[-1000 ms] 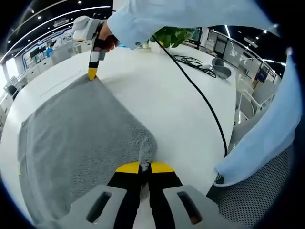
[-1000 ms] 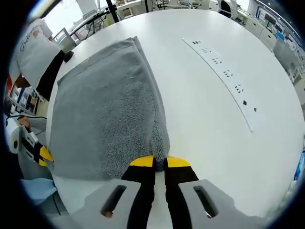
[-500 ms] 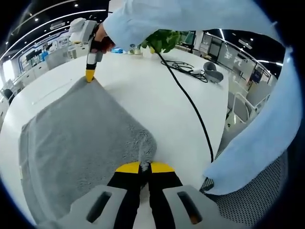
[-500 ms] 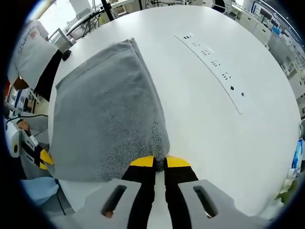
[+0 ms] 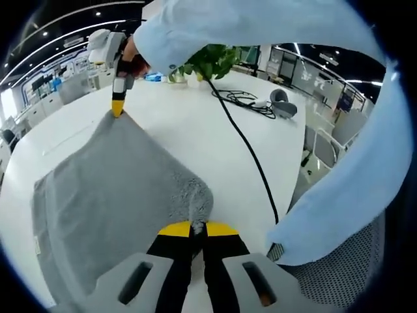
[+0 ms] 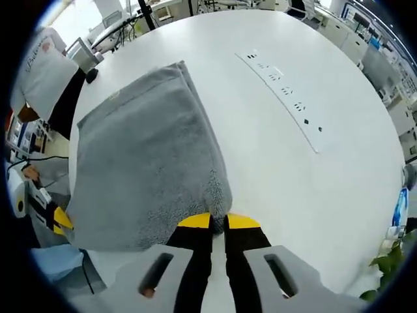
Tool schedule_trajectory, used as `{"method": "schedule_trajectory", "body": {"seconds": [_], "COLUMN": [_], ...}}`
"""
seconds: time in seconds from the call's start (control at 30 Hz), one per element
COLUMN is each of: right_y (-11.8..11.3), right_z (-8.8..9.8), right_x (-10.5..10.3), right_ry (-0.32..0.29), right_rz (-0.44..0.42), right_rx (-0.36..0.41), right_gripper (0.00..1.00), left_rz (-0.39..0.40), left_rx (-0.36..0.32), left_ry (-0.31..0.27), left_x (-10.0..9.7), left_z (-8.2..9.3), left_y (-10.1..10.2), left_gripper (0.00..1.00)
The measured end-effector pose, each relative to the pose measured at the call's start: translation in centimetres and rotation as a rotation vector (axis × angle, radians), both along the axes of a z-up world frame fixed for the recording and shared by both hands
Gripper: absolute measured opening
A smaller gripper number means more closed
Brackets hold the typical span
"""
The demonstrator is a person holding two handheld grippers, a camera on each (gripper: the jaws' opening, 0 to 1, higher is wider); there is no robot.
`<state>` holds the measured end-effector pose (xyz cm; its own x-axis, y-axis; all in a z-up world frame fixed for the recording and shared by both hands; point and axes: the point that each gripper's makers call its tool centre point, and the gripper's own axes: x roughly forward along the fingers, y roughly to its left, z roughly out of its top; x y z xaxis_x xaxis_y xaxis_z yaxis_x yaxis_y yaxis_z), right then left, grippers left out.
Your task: Fold the towel on the table until its edges align and the towel forms a compact rectangular stack.
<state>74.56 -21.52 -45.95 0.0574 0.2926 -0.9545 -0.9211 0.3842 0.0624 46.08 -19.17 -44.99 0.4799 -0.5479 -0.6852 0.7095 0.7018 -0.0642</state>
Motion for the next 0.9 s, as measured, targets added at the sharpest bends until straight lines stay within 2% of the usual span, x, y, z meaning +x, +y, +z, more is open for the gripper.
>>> {"method": "schedule_trajectory", "body": {"seconds": [0.13, 0.23, 0.27, 0.3, 0.33, 0.47, 0.57, 0.6, 0.9], "right_y": [0.3, 0.7, 0.9, 1.0, 1.2, 2.0, 2.7, 3.0, 5.4], "right_z": [0.8, 1.9, 1.8, 1.9, 2.4, 3.7, 4.1, 4.2, 5.7], "right_x": [0.3, -1.5, 0.1, 0.2, -0.8, -1.8, -0.9, 0.0, 0.1], "right_ry": [-0.001, -0.006, -0.009, -0.011, -0.015, -0.022, -0.026, -0.027, -0.036], "right_rz": [-0.011, -0.015, -0.013, -0.012, -0.011, -0.01, -0.009, -0.007, 0.013], "right_rx": [0.005, 0.01, 0.01, 0.01, 0.012, 0.016, 0.02, 0.022, 0.019], "right_gripper": [0.04, 0.04, 0.04, 0.04, 0.04, 0.04, 0.04, 0.04, 0.04], "left_rz": [0.017, 0.028, 0.033, 0.036, 0.041, 0.053, 0.063, 0.068, 0.127], "left_rx": [-0.024, -0.028, -0.031, -0.033, -0.035, -0.04, -0.044, -0.048, -0.07], "left_ry": [-0.008, -0.02, -0.026, -0.031, -0.036, -0.054, -0.066, -0.071, -0.104], "left_x": [-0.2, -0.2, -0.2, -0.1, -0.1, -0.1, 0.0, 0.0, 0.2], "left_z": [1.0, 1.6, 1.8, 1.9, 2.1, 3.1, 3.5, 3.8, 5.3], "left_y": [0.5, 1.1, 1.3, 1.5, 1.7, 2.4, 2.9, 3.2, 5.8], "left_gripper": [0.04, 0.04, 0.04, 0.04, 0.04, 0.04, 0.04, 0.04, 0.04]}}
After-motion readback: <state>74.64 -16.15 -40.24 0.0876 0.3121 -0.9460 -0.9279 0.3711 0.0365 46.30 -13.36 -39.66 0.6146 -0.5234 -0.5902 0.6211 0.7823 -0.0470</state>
